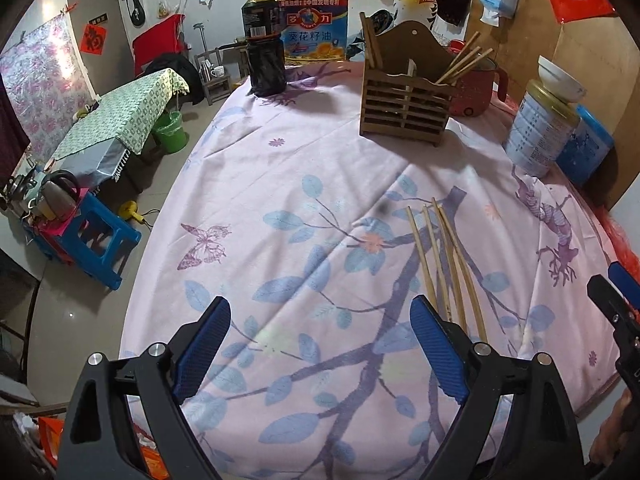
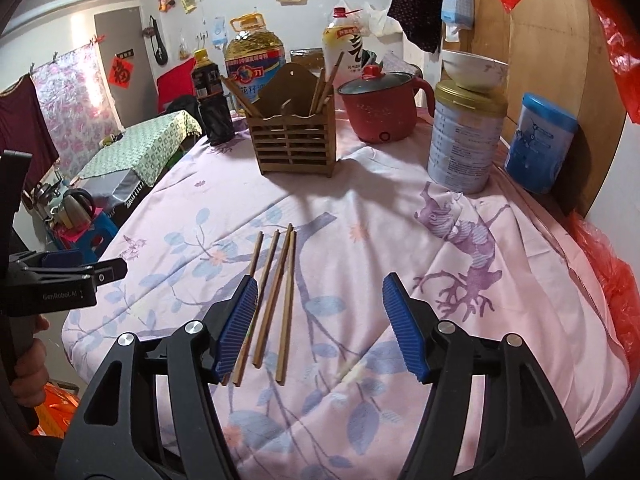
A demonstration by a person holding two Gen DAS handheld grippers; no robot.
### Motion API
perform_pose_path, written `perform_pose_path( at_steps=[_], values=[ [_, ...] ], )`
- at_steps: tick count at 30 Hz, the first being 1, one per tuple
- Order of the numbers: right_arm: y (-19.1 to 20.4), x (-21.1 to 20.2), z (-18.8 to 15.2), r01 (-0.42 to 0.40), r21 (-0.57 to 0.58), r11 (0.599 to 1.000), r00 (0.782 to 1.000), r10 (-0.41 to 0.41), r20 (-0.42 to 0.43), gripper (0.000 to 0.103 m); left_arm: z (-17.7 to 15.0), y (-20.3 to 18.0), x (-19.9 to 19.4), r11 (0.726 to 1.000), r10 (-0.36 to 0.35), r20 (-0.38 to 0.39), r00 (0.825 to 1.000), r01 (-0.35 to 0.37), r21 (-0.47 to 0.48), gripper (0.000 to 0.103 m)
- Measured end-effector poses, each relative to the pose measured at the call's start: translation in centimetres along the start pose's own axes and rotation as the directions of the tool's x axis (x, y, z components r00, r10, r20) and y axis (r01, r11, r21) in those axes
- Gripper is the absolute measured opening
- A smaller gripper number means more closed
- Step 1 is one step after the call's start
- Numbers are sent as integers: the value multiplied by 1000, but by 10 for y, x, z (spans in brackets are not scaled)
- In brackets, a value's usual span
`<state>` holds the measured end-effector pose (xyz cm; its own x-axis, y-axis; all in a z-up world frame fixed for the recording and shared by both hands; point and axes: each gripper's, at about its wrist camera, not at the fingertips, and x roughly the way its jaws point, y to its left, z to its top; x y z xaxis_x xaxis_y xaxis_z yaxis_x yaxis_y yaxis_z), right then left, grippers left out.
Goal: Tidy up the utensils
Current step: 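Move both open tools back over the remaining chopsticks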
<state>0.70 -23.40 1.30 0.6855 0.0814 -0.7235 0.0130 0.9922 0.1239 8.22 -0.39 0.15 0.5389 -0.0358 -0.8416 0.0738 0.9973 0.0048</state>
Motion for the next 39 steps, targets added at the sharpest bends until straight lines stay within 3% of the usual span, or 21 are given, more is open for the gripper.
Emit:
perform_pose_path(
  at_steps=[30, 39],
  values=[
    [-29, 8, -5, -4, 74, 997, 1000, 6, -24, 68, 0, -24, 14, 999, 28, -41, 999, -26, 42, 90],
    [-38, 7, -17, 25, 106, 994, 998, -18, -63, 68, -16, -28, 40, 997, 5, -116, 993, 4, 83, 90]
  ],
)
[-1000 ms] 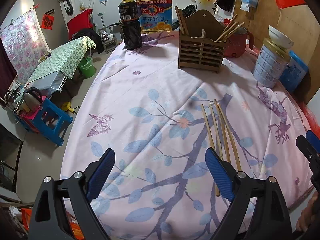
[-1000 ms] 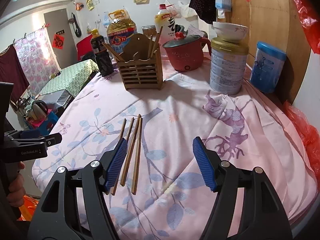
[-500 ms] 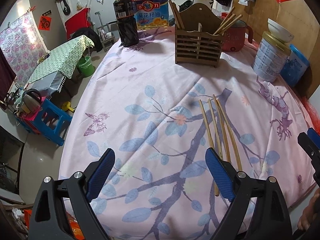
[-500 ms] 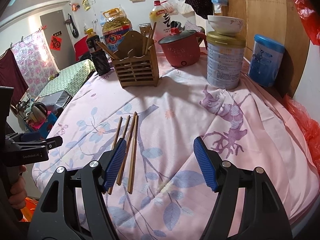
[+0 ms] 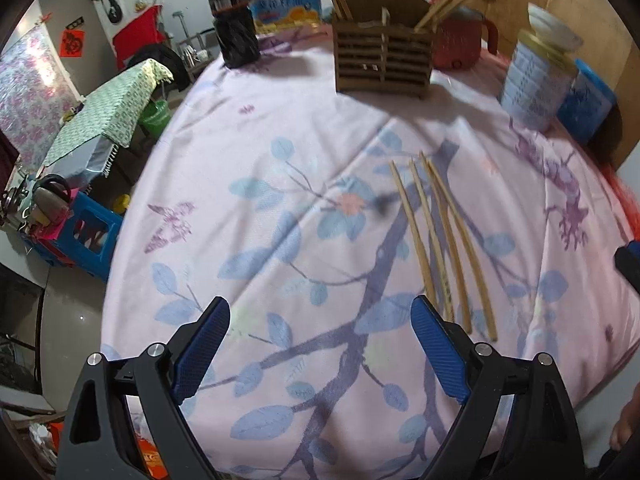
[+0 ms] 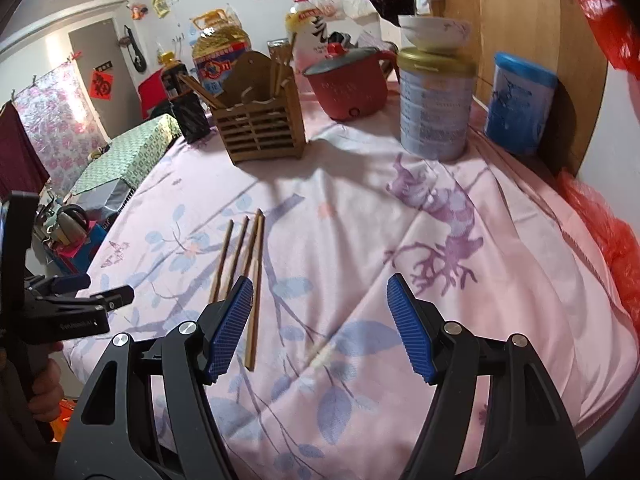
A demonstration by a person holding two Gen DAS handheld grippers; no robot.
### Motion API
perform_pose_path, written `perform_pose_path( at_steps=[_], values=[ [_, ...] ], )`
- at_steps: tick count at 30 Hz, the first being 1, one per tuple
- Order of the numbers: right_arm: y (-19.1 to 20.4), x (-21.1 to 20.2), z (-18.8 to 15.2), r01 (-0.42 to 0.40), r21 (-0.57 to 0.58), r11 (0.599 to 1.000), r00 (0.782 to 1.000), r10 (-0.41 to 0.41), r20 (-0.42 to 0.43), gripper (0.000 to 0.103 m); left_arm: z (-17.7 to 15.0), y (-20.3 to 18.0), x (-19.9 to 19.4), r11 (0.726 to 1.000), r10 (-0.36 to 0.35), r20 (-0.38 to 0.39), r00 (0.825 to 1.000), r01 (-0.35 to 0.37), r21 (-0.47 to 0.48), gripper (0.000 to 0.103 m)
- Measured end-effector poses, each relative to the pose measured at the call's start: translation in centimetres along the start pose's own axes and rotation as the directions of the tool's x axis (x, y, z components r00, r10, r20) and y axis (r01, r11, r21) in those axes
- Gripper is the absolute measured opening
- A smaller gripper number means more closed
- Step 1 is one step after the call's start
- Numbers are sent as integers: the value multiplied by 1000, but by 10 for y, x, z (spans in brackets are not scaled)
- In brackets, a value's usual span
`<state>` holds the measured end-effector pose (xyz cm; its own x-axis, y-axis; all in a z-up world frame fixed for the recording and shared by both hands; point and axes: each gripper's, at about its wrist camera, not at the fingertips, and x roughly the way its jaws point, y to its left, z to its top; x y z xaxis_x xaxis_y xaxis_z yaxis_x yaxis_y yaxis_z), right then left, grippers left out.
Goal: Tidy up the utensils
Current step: 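Move both open tools back over the remaining chopsticks, then close the left tool on one chopstick while the right tool grasps another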
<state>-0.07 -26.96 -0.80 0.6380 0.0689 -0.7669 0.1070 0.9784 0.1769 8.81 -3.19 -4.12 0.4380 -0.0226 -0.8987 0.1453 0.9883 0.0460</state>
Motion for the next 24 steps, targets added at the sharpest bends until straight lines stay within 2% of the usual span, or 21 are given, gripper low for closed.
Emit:
perform_pose_path(
  at_steps=[6, 11, 16, 24],
  values=[
    [-14, -4, -11, 36, 39, 999, 999, -35, -18, 68, -14, -6, 24, 993, -111, -91, 990, 114, 20, 90],
    [-26, -8, -19, 69, 67, 995, 997, -66, -35, 68, -19, -23, 35, 983, -159, -134, 978, 169, 65, 90],
    [-34, -10, -25, 94, 76, 993, 995, -90, -50, 68, -23, -36, 48, 981, -152, -171, 973, 170, 92, 90],
    [-37, -14, -32, 122, 55, 991, 990, -118, -74, 68, -26, -39, 62, 984, -133, -188, 973, 152, 91, 90]
  ],
)
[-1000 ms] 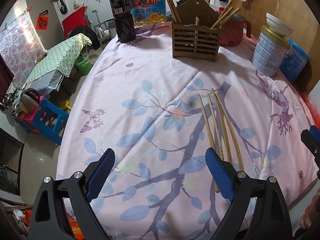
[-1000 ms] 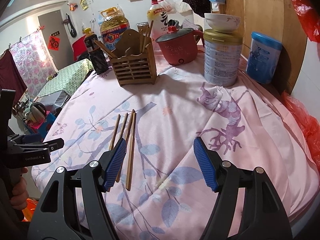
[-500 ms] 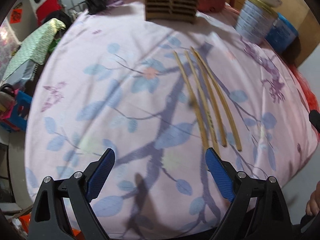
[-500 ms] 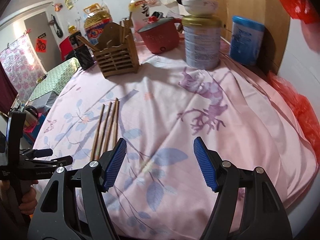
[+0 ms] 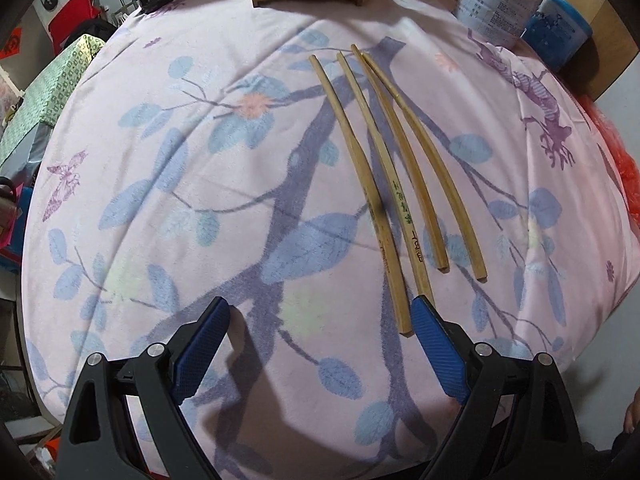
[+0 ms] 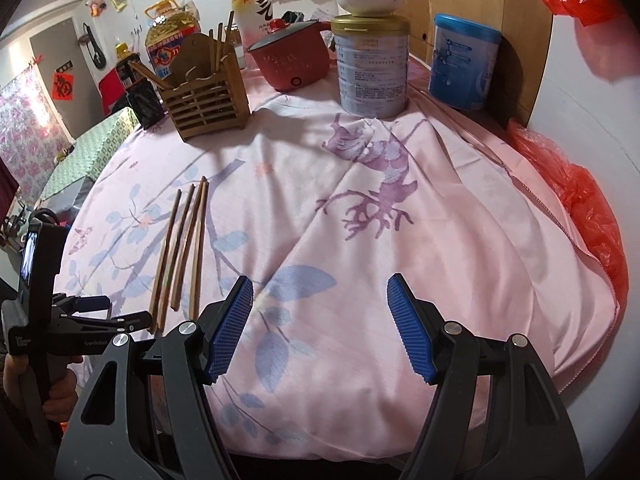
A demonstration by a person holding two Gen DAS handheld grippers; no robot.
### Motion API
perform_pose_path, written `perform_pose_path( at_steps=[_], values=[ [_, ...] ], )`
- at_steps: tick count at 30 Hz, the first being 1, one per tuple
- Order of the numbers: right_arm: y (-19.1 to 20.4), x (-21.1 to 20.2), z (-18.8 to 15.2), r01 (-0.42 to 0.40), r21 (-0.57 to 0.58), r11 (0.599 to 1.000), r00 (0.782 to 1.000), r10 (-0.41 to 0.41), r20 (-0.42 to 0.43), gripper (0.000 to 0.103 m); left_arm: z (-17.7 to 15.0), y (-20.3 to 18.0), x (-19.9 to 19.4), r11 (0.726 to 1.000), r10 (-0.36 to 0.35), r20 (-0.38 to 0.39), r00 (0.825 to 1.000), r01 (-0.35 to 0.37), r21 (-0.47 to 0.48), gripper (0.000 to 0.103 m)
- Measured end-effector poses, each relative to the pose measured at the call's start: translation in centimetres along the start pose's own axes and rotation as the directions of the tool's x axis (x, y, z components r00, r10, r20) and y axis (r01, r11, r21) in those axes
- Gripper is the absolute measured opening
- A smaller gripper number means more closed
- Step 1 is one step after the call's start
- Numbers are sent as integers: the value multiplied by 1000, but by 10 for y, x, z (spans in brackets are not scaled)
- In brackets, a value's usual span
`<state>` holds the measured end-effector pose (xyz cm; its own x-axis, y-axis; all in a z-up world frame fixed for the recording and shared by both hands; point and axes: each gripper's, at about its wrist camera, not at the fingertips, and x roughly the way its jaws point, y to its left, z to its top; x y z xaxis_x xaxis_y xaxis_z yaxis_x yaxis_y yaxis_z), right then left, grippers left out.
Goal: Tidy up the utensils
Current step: 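Close the left tool on one chopstick while the right tool grasps another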
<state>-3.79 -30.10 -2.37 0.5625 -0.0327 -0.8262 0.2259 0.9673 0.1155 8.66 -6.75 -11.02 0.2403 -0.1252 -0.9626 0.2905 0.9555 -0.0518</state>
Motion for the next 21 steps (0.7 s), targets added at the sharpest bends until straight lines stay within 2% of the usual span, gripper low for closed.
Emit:
perform_pose_path(
  at_steps=[3, 5, 6, 7, 9, 13, 16, 18, 21],
  values=[
    [-1, -2, 0, 10, -5, 1000, 1000, -10, 2, 68, 3, -2, 3, 999, 37, 17, 999, -37, 11, 90],
    [-3, -3, 0, 12, 0, 1000, 1000, -12, 8, 68, 9, 5, 2, 989, 149, 83, 985, -150, 8, 92],
    [-3, -4, 0, 10, 2, 1000, 1000, -10, 11, 68, 14, 18, 1, 974, 228, 106, 968, -226, -27, 91],
    [-2, -3, 1, 7, 4, 1000, 1000, -7, 12, 68, 17, 31, 1, 968, 248, 96, 964, -243, -62, 89],
    [0, -1, 2, -6, 2, 1000, 1000, 6, 11, 68, 20, 63, -5, 965, 236, 78, 969, -224, -134, 84],
    [14, 4, 4, -40, -27, 999, 999, 40, 5, 68, 15, 90, -23, 962, 237, 108, 965, -218, -163, 84],
    [27, 5, 4, -59, -60, 996, 998, 59, 5, 68, 6, 91, -27, 973, 179, 120, 977, -157, -170, 82],
    [32, 5, 4, -63, -75, 995, 998, 64, 7, 68, 0, 82, -25, 980, 145, 130, 981, -124, -153, 77],
    [37, 3, 3, -62, -93, 994, 998, 63, 8, 68, -5, 68, -20, 988, 123, 131, 984, -108, -113, 63]
  ],
)
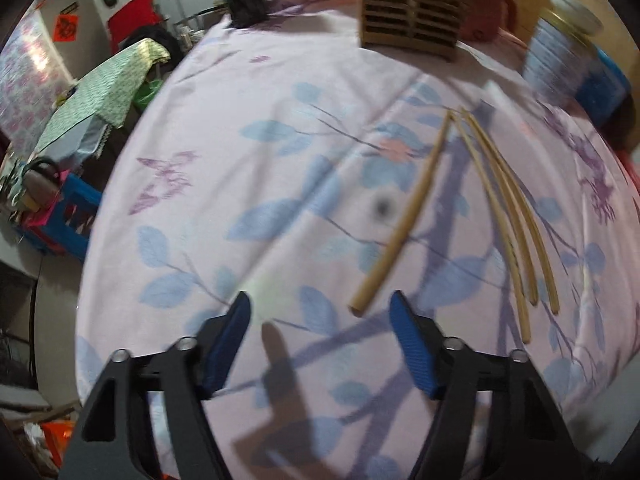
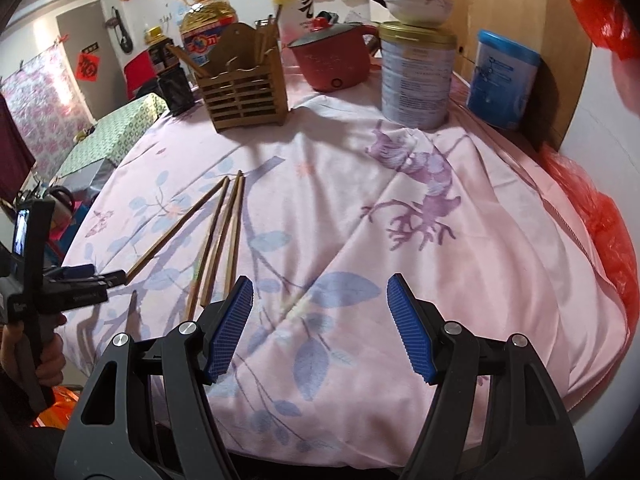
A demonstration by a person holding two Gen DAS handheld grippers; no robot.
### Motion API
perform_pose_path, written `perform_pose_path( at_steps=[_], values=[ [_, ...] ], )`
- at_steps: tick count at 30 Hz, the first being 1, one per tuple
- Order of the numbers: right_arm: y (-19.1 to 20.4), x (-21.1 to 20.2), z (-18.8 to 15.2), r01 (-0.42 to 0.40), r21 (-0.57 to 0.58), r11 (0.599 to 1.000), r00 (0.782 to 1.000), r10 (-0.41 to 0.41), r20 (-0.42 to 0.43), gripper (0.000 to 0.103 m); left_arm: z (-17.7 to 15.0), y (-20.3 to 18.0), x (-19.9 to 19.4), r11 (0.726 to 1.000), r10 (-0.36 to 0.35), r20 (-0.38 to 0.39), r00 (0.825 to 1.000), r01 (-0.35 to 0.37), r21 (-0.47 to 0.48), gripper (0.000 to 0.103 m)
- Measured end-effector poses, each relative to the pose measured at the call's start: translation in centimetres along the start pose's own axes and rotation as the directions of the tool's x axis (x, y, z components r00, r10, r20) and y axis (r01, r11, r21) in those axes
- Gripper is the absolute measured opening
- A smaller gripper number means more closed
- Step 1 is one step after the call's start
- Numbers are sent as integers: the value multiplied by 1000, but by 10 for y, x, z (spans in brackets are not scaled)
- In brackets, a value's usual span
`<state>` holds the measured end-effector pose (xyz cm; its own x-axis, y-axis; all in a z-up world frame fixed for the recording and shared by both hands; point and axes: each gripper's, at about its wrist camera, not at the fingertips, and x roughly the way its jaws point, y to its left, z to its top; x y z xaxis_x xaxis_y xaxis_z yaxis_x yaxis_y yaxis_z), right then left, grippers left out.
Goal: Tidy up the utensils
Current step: 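Close the left tool on one chopstick while the right tool grasps another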
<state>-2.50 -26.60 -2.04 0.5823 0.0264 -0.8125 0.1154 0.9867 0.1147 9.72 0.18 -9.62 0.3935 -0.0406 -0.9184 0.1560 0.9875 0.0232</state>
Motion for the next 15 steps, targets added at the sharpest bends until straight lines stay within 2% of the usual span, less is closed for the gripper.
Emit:
perform_pose_path(
  at_steps=[4, 6, 8, 11, 15],
  values=[
    [0, -4, -2, 18, -11, 1000, 1000, -18, 0, 68, 0, -6, 8, 999, -35, 2, 999, 35, 25, 40],
    [-3, -7, -2, 30, -6, 1000, 1000, -30, 5, 68, 2, -8, 11, 999, -42, 12, 999, 42, 32, 33],
    [-7, -9, -3, 39, 8, 999, 999, -39, 8, 68, 2, -12, 10, 997, -51, 27, 998, 50, 54, 14],
    [-13, -9, -3, 24, 42, 999, 1000, -25, 10, 68, 2, -16, 9, 997, -47, 34, 998, 45, 67, 6],
    [-4, 8, -1, -91, 47, 995, 996, 92, -23, 66, -2, 0, 2, 999, -22, 33, 999, 20, 33, 6]
  ],
)
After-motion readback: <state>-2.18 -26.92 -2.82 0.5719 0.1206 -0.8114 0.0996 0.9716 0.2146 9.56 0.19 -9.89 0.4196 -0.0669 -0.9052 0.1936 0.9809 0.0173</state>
